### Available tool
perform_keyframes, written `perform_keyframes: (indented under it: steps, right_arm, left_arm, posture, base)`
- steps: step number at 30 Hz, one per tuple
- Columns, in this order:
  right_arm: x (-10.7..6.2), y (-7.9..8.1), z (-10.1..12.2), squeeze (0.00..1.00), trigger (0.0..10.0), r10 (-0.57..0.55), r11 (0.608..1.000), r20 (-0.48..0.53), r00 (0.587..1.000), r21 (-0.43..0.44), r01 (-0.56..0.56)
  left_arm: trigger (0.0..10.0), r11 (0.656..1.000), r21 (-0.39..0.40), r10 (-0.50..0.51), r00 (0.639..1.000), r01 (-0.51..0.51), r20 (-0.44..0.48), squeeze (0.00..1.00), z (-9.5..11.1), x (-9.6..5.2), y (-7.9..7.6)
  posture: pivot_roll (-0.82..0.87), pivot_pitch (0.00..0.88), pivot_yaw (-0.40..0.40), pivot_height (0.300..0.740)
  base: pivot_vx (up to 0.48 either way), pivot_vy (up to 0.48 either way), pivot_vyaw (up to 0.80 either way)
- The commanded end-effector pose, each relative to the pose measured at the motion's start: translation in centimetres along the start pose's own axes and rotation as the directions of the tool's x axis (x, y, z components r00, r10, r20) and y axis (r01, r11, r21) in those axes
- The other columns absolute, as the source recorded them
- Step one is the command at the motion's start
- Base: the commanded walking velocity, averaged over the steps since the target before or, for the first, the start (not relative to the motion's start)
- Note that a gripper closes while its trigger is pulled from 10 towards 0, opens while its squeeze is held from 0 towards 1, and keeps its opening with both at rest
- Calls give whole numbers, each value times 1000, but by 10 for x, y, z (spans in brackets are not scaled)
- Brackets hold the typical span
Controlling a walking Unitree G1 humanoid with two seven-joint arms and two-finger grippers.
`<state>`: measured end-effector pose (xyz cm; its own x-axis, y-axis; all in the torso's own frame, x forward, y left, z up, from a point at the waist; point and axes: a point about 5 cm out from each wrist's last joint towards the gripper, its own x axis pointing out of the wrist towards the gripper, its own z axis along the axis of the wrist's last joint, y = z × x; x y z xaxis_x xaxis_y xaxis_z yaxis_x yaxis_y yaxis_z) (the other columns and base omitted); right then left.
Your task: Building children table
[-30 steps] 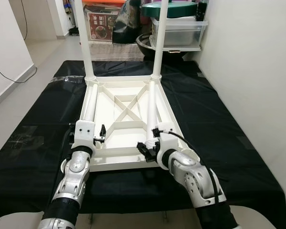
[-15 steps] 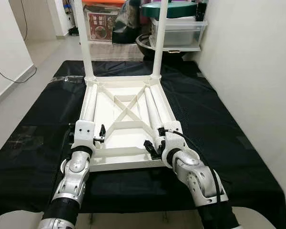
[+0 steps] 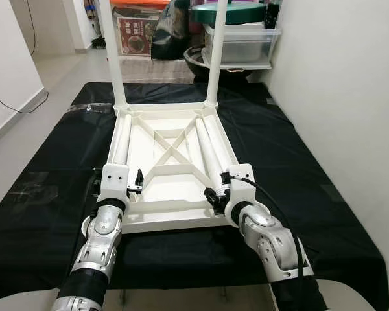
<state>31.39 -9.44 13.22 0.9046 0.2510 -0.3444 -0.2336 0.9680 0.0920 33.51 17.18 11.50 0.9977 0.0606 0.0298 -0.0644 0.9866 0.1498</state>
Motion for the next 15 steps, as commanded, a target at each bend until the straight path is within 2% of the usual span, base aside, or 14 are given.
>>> perform_keyframes:
  steps: [1,6,8,10,12,13,14,15]
  right_arm:
    - [1,3,-6,47,0,18,1000,-17,1000,-4,-18]
    - [0,0,-4,0,0,9,1000,4,1000,-21,-9]
    - [-2,-6,4,0,0,-4,1000,68,998,-2,4]
    - [-3,-7,7,0,0,-7,1000,91,996,10,6]
    - [-6,-14,20,0,0,-14,998,172,985,63,4]
    - [-6,-14,20,0,0,-14,998,172,985,63,4]
    - [-9,-23,30,0,0,-46,984,230,972,176,5]
    - [-14,-38,44,0,0,-95,942,305,947,336,-13]
  left_arm:
    - [10000,1000,15,-2,1000,2,-23,0,-5,-1,1]
    - [10000,1000,14,-4,1000,5,-23,0,-4,-1,0]
    - [10000,1000,2,-14,1000,14,-21,0,-3,0,-1]
    - [10000,1000,-4,-17,1000,17,-20,0,-3,0,-1]
    - [10000,999,-22,-32,999,32,-13,0,-1,0,-2]
    - [10000,999,-22,-32,999,32,-13,0,-1,0,-2]
    - [10000,998,-49,-39,999,39,-9,0,0,1,-4]
    - [10000,996,-80,-46,999,46,-5,0,2,1,-5]
  posture:
    - [55,0,-75,740]
    - [55,0,-72,740]
    - [52,0,-68,740]
    - [52,0,-68,740]
    - [49,0,-66,740]
    - [49,0,-66,740]
    - [48,0,-65,740]
    - [49,0,-65,740]
  base:
    - [0,0,0]
    - [0,0,0]
    - [0,0,0]
    - [0,0,0]
    - [0,0,0]
    - [0,0,0]
    - [0,0,0]
    - [0,0,0]
